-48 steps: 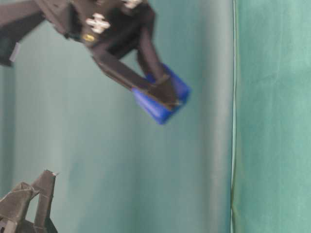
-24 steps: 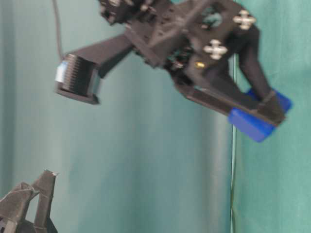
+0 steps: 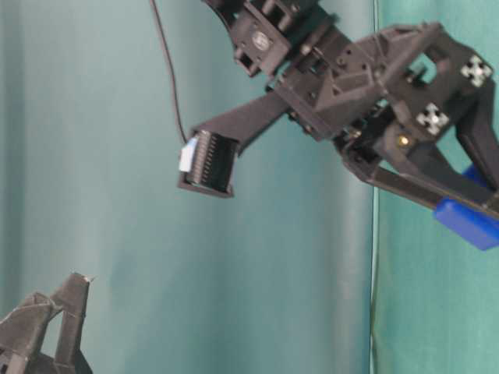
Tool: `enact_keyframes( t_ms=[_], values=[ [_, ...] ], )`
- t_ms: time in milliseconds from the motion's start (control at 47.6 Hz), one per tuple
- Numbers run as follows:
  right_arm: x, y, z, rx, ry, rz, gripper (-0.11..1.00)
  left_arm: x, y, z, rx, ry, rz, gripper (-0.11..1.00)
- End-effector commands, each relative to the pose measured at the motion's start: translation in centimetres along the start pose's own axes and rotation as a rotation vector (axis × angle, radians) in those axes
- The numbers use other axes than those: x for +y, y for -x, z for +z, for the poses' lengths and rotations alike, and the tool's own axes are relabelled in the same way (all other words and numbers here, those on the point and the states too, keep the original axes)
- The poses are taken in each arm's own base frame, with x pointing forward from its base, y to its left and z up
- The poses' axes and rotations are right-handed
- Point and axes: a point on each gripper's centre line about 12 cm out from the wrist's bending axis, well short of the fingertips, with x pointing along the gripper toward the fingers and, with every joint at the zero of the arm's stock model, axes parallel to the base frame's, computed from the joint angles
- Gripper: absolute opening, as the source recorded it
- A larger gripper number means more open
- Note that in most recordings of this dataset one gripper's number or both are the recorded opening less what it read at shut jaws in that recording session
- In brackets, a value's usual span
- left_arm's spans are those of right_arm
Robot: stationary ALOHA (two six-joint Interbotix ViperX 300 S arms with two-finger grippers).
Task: Handover the blue block to the right arm after grasping it with the left arm, then place it in the designated position.
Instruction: 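Lower the cube with the right gripper onto the white-marked spot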
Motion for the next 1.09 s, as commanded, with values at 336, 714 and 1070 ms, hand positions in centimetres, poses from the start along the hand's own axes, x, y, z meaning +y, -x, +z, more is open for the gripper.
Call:
enact_keyframes(
  t_ms=[336,714,1070],
  values=[
    [0.1,-1.9,0.5,-0.032,-0.036,0.031,0.61,0.0,0.3,1.2,-0.034,0.000,0.001,1.00],
    [0.0,-1.9,0.5,-0.031,-0.039,0.030,0.61,0.1,0.3,1.2,-0.034,0.002,0.002,1.00],
    [0.1,-1.9,0.4,-0.030,-0.037,0.032,0.61,0.1,0.3,1.3,-0.035,0.001,0.002,1.00]
  ],
)
